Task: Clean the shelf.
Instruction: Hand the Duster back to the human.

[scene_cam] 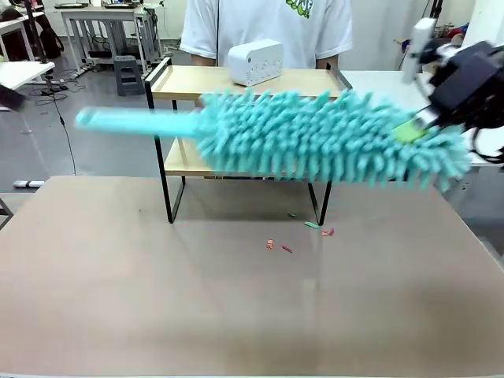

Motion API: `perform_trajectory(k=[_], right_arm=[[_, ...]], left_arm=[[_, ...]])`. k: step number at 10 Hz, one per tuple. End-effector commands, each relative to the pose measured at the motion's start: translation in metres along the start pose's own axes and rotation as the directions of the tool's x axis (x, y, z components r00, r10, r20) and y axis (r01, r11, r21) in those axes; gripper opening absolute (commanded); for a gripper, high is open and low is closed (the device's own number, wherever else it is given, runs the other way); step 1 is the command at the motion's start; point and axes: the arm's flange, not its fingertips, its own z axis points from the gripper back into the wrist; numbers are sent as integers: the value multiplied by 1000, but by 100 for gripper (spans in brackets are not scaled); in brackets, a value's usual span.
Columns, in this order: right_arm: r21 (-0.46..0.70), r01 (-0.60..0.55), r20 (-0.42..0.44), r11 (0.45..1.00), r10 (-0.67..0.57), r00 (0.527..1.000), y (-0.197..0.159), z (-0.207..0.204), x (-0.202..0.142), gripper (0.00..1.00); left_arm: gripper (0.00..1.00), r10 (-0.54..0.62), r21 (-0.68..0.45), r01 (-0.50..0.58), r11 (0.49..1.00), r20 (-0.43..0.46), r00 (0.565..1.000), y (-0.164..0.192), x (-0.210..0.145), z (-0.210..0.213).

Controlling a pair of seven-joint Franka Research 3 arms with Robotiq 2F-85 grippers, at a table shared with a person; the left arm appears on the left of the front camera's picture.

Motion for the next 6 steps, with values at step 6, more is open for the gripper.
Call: perform_trajectory(k=[6], right_arm=[[103,43,903,994,-112,415,-18,197,-142,0]], left_arm=[[100,238,-119,-214,970,668,705,133,-43,26]])
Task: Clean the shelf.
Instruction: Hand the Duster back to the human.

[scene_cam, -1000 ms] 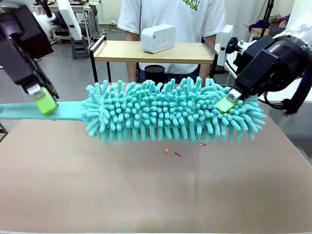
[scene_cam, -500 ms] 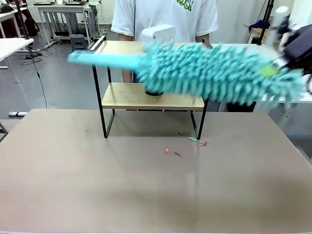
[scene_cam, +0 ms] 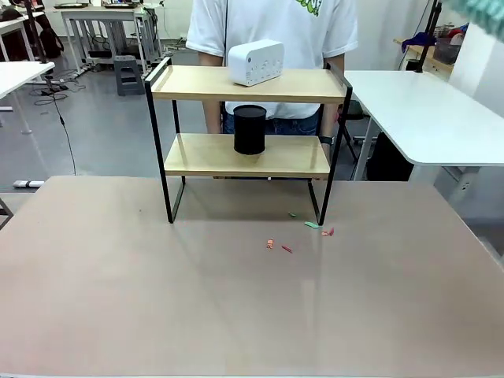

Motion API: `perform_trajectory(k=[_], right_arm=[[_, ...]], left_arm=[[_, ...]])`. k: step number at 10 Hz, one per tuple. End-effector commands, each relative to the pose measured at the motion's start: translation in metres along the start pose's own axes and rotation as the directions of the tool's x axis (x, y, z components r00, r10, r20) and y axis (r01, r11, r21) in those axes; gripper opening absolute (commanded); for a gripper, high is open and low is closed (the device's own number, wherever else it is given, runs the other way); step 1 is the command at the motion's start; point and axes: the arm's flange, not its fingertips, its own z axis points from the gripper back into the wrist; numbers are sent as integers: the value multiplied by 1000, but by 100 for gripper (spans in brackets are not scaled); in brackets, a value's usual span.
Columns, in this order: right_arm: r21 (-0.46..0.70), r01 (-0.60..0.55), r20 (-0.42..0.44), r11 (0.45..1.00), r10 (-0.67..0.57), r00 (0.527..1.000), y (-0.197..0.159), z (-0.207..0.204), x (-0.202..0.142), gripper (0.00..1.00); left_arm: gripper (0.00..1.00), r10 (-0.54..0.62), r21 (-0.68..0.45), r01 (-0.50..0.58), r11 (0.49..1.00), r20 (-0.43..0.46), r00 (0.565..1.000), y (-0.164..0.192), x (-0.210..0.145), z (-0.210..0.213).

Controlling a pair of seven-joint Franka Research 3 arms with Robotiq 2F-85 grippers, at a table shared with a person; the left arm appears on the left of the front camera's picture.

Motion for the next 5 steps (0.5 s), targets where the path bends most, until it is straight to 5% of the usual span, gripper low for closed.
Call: perform_trajectory(k=[1,3,4,5], right_arm=[[-123,199,305,972,-154,940,-40,2,-11,0],[-260,438,486,860,-276,829,-84,22,-17,0],[-263,481,511,837,-302,805,-97,25,-14,0],[-260,258,371,931,-150,917,-84,46,-12,0]], left_arm=[[100,-10,21,10,1000,-26,1000,-7,2,21],[100,-10,21,10,1000,-26,1000,-7,2,21],[100,-10,21,10,1000,-26,1000,-7,2,21],[100,-10,21,10,1000,-26,1000,-7,2,21]])
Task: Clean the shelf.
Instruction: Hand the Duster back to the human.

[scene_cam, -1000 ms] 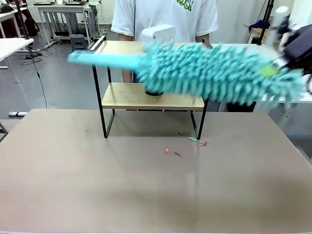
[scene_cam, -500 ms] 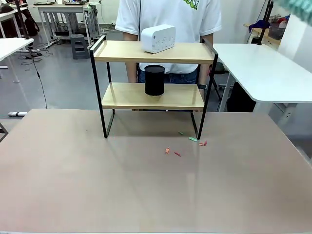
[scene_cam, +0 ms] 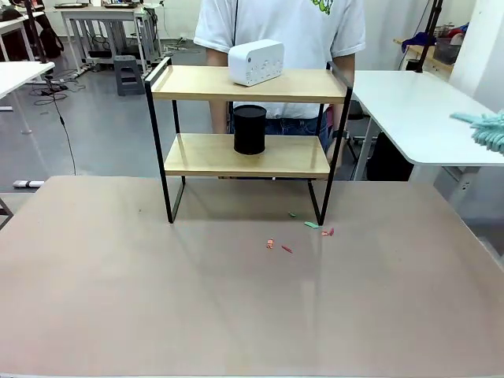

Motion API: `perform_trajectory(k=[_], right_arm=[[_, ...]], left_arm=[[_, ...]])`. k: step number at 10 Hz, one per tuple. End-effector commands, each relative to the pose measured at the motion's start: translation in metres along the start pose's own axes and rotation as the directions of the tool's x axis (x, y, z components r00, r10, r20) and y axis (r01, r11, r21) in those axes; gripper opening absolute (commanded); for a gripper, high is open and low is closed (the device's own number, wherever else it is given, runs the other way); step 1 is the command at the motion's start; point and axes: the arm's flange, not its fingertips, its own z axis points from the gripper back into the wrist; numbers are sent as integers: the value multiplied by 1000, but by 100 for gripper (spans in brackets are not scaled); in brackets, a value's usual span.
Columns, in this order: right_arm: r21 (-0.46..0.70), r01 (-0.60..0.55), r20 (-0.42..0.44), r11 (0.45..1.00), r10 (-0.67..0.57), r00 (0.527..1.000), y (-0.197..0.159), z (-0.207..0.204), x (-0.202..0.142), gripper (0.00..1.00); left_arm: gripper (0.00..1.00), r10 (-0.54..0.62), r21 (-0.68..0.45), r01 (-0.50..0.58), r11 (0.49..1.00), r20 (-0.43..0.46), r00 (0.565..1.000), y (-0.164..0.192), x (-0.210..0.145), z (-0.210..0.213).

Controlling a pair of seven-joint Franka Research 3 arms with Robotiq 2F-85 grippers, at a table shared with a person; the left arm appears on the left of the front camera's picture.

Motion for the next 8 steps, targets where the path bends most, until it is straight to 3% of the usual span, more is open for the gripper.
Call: perform_trajectory(k=[1,8], right_arm=[[105,-85,-64,991,92,994,17,8,-10,0],[105,-85,-64,991,92,994,17,8,-10,0]], left_arm=[[100,2,-6,-2,1000,-17,1000,-3,1,2],[100,2,-6,-2,1000,-17,1000,-3,1,2]])
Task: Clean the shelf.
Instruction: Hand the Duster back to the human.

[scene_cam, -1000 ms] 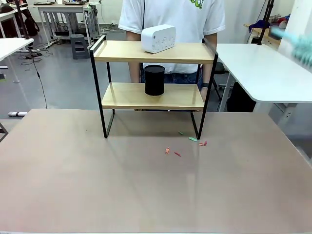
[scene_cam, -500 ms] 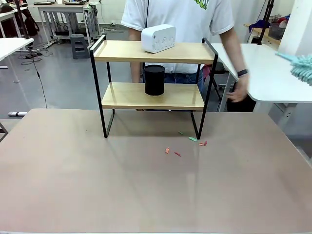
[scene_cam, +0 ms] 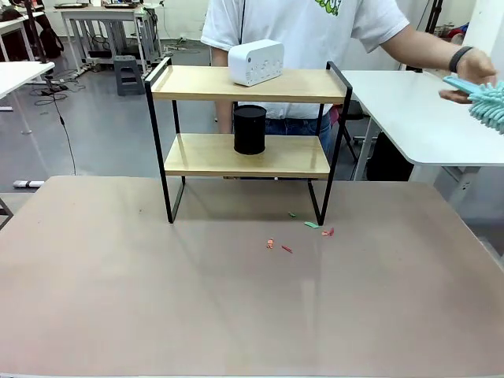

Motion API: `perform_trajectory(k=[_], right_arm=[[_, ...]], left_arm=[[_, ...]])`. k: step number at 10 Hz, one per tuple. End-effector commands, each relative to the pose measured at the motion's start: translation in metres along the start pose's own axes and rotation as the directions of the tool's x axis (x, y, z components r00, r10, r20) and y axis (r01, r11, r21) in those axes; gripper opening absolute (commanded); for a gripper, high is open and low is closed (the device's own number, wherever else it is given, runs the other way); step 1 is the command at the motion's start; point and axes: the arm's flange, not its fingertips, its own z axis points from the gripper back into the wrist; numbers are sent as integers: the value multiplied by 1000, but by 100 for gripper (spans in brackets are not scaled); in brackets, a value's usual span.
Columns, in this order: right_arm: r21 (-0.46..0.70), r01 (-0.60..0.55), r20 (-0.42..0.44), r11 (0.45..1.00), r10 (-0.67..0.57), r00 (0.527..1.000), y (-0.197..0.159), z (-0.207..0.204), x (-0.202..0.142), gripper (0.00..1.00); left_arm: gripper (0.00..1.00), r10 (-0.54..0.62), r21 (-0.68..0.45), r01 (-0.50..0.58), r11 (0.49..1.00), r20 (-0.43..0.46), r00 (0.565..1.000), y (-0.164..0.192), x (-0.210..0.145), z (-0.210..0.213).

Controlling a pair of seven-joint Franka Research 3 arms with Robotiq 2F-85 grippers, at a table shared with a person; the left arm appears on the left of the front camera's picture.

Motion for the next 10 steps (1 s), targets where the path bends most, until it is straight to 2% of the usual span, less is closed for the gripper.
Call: perform_trajectory(k=[1,5,6,7,8,9,10], right_arm=[[6,-25,-10,1000,25,1000,-1,2,2,0],[6,-25,-10,1000,25,1000,-1,2,2,0],[0,0,-2,1000,0,1000,0,-1,0,33],[6,-8,-25,1000,9,1000,-2,-5,-1,74],[11,-12,-54,1000,13,998,-2,-10,-3,90],[9,-19,-75,1000,19,997,-2,-14,-5,100],[18,-26,-95,999,28,995,1,-17,-6,100]], left_arm=[[100,3,-4,-4,1000,-16,1000,-3,1,2],[100,3,-4,-4,1000,-16,1000,-3,1,2],[100,3,-4,-4,1000,-16,1000,-3,1,2],[100,3,-4,-4,1000,-16,1000,-3,1,2],[100,3,-4,-4,1000,-16,1000,-3,1,2],[100,3,-4,-4,1000,-16,1000,-3,1,2],[100,3,-4,-4,1000,-16,1000,-3,1,2]])
